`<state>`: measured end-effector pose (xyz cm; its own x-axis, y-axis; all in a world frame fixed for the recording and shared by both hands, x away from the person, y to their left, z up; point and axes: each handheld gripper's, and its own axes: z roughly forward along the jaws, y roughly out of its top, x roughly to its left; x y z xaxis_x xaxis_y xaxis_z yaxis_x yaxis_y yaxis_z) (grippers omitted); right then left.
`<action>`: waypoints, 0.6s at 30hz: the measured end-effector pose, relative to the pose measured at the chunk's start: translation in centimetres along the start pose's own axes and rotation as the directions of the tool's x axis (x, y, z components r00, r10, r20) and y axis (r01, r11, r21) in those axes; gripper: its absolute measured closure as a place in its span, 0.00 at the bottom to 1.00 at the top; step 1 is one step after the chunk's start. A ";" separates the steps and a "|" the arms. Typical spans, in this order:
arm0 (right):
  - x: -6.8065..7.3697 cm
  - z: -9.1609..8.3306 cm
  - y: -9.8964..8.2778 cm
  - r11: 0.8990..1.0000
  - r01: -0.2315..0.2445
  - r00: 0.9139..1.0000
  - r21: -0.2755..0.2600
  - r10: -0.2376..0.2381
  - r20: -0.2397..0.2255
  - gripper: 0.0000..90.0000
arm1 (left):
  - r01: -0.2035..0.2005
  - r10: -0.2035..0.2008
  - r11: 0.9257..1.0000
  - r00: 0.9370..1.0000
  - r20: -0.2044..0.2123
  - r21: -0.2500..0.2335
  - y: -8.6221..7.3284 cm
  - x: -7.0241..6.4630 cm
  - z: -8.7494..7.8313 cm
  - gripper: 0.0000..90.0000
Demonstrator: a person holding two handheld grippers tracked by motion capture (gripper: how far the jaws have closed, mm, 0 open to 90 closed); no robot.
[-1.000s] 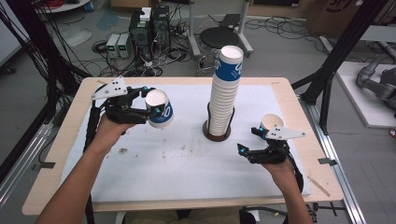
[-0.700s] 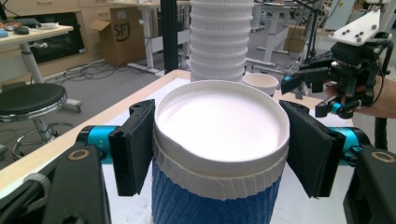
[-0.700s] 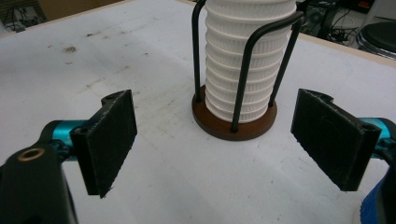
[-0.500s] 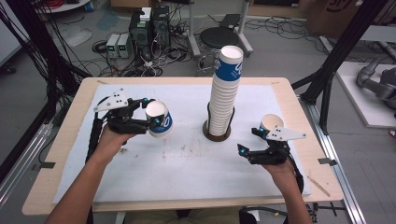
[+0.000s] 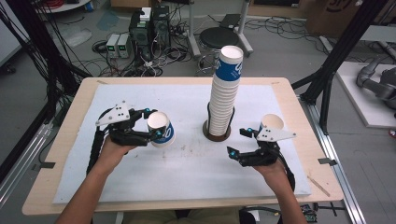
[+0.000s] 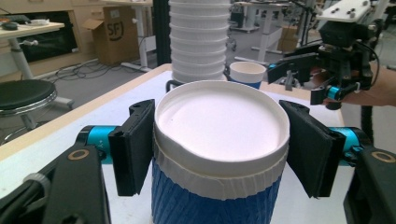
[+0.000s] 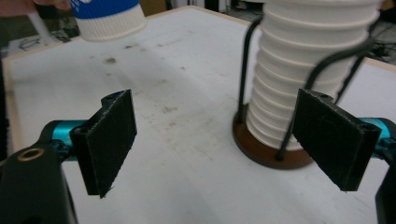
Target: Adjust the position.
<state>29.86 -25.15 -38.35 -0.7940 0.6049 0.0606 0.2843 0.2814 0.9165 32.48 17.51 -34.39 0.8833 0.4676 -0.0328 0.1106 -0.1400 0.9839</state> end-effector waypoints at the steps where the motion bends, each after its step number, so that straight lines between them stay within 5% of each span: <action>1: 0.1 0.1 0.1 1.000 -0.002 1.000 -0.003 0.002 -0.013 0.16 | -0.004 0.004 1.000 1.000 0.006 -0.003 -0.1 -0.3 0.0 0.34; 10: 2.3 2.7 1.5 0.999 0.033 0.988 -0.010 -0.035 -0.148 0.16 | 0.008 -0.007 1.000 1.000 0.028 -0.017 -1.2 -2.1 -0.1 0.34; 18: 4.4 6.2 2.2 0.994 0.107 0.964 0.019 -0.099 -0.248 0.16 | 0.014 -0.013 1.000 0.999 0.052 -0.017 -1.4 -2.7 -0.1 0.34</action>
<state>30.33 -17.28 -38.51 -0.9266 0.3704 0.0657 0.2077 0.3583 0.9102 29.94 16.50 -35.64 0.9045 0.4230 -0.0551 0.1154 -0.1182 0.9863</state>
